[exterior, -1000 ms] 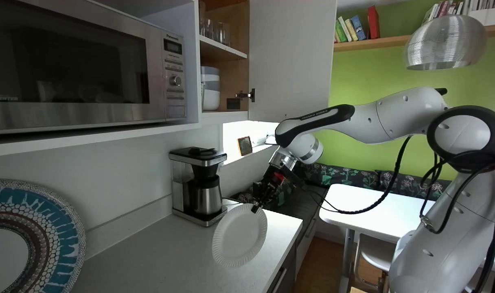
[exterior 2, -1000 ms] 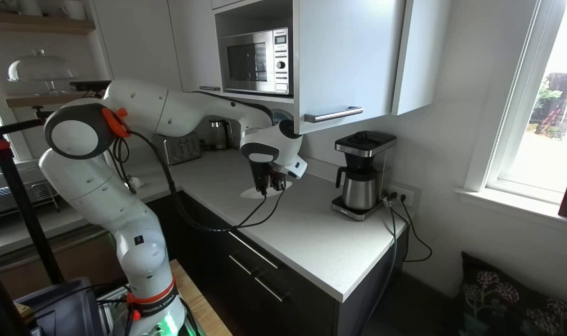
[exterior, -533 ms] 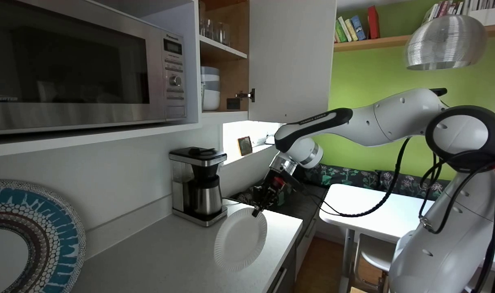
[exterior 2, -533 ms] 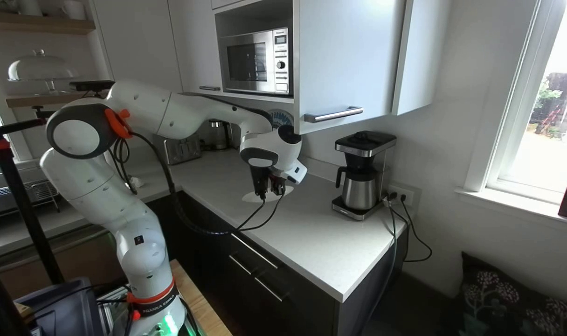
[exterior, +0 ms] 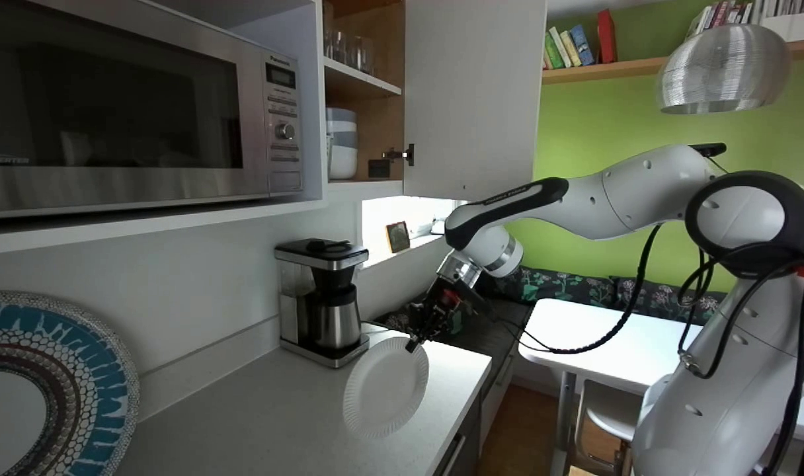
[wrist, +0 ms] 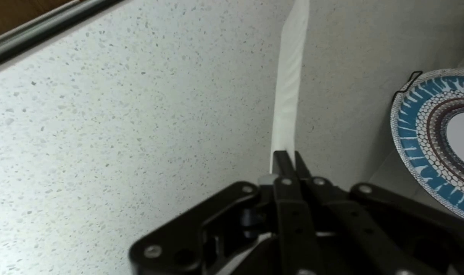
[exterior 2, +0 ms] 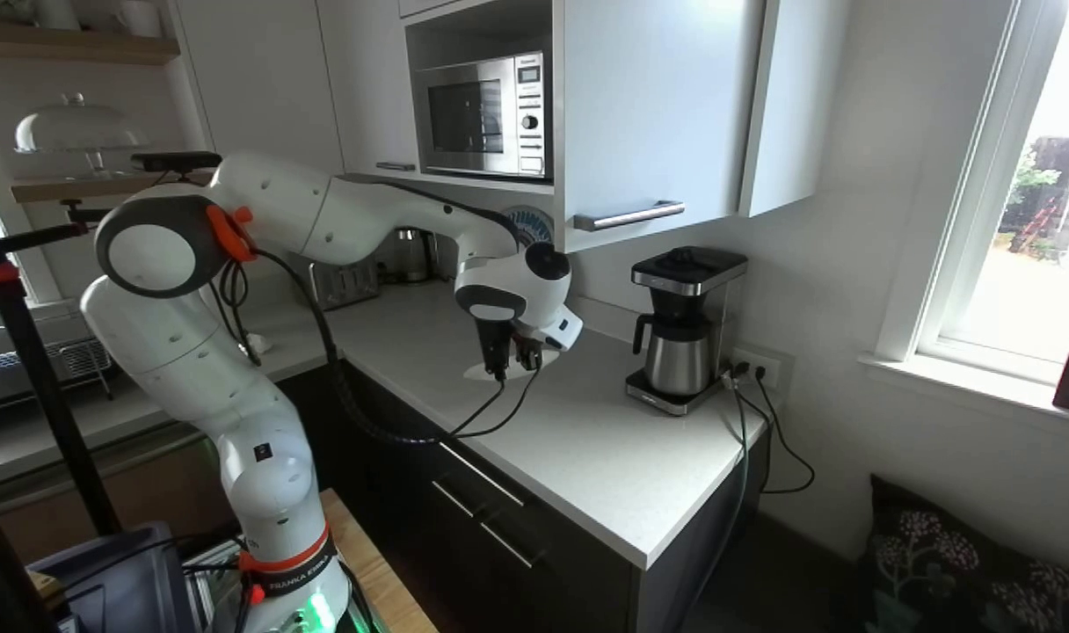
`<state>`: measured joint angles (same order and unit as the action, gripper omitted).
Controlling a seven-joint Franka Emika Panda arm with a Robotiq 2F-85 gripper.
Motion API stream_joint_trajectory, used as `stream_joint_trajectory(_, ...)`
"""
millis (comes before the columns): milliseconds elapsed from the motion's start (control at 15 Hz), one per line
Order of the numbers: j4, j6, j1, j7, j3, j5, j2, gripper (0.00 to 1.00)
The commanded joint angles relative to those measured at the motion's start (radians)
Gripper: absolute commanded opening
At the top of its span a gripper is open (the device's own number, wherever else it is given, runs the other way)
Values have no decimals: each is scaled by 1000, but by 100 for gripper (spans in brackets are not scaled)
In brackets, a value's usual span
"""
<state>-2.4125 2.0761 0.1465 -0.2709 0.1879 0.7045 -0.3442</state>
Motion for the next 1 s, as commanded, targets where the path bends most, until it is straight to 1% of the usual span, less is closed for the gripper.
stream_joint_trajectory(0,-13,42,-34,-135,39,127,54,0)
stream_joint_trajectory(133,-12,47,-34,-209,42,180,89,0)
stream_joint_trajectory(333,-7,51,-21,-262,33,200,144,0)
stream_joint_trajectory(733,-8,115,-15,-269,11,181,203,0)
stream_joint_trajectory(933,-13,159,-13,-259,4,172,208,0)
